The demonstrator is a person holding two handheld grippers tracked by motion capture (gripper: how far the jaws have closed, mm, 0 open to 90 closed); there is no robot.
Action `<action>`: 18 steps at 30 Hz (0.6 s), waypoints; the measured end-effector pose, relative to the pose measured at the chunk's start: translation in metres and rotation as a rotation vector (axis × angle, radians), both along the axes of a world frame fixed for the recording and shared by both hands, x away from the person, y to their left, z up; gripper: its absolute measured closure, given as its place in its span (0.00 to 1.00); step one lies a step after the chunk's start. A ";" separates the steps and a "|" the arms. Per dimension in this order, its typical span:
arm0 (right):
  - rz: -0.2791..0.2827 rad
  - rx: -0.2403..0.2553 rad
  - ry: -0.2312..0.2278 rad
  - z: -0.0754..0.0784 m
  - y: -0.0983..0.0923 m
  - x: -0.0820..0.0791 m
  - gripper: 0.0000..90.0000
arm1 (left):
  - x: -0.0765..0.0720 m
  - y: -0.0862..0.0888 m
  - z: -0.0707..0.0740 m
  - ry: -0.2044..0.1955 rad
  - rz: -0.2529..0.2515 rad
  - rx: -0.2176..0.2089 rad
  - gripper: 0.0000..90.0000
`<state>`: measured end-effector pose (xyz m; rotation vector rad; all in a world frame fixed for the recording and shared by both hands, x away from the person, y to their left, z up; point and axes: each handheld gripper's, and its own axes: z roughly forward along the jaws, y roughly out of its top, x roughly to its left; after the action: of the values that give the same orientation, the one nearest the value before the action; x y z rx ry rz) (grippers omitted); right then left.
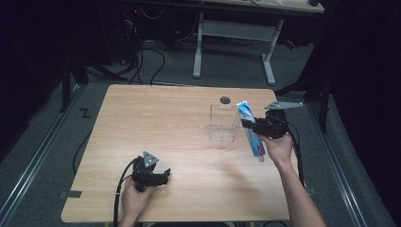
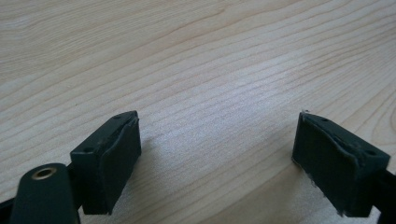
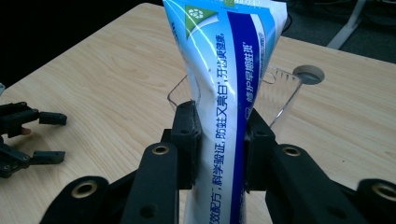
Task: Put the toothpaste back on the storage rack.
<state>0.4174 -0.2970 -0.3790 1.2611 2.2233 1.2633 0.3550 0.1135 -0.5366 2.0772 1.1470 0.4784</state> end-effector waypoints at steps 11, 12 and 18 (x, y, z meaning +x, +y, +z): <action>0.018 0.030 -0.014 0.022 0.006 0.007 0.80 | 0.000 0.000 0.000 -0.001 -0.001 0.000 0.17; 0.018 0.030 -0.014 0.022 0.006 0.007 0.80 | 0.000 0.000 0.000 -0.001 -0.001 0.000 0.17; 0.025 0.032 -0.035 0.034 0.013 0.018 0.80 | 0.000 0.000 0.000 0.001 -0.001 0.001 0.17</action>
<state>0.4352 -0.2839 -0.3454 1.2166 2.2102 1.3246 0.3549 0.1132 -0.5366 2.0791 1.1458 0.4779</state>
